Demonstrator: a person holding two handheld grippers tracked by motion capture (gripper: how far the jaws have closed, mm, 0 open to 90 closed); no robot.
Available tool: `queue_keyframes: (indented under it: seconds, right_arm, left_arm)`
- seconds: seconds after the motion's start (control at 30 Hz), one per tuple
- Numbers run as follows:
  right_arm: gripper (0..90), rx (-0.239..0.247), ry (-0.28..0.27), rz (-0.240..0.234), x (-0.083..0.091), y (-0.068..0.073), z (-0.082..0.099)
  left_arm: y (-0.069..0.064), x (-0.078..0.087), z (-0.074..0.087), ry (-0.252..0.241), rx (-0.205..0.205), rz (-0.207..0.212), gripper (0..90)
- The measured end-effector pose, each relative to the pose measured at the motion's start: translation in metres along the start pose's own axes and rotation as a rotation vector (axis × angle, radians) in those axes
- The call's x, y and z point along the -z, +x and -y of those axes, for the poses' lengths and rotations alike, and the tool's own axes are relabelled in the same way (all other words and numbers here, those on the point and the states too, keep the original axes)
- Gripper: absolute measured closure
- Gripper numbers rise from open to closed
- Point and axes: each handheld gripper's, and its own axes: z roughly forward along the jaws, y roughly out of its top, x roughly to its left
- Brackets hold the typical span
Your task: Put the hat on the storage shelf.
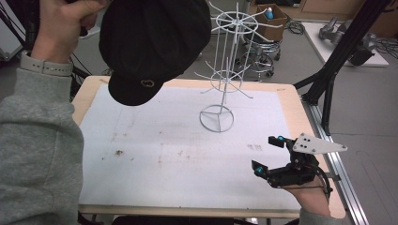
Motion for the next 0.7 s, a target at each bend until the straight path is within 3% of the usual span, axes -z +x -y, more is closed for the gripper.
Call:
queue_keyframes:
  seconds: [0.33,0.7]
  right_arm:
    - [0.8,-0.002,0.013,0.002,0.006,0.005,0.005]
    - [0.8,0.0,0.011,0.026,0.017,0.009,0.009]
  left_arm:
    - [0.013,-0.032,-0.003,0.035,-0.011,-0.002,71.0]
    - [0.02,-0.049,-0.007,0.033,-0.001,0.009,70.9]
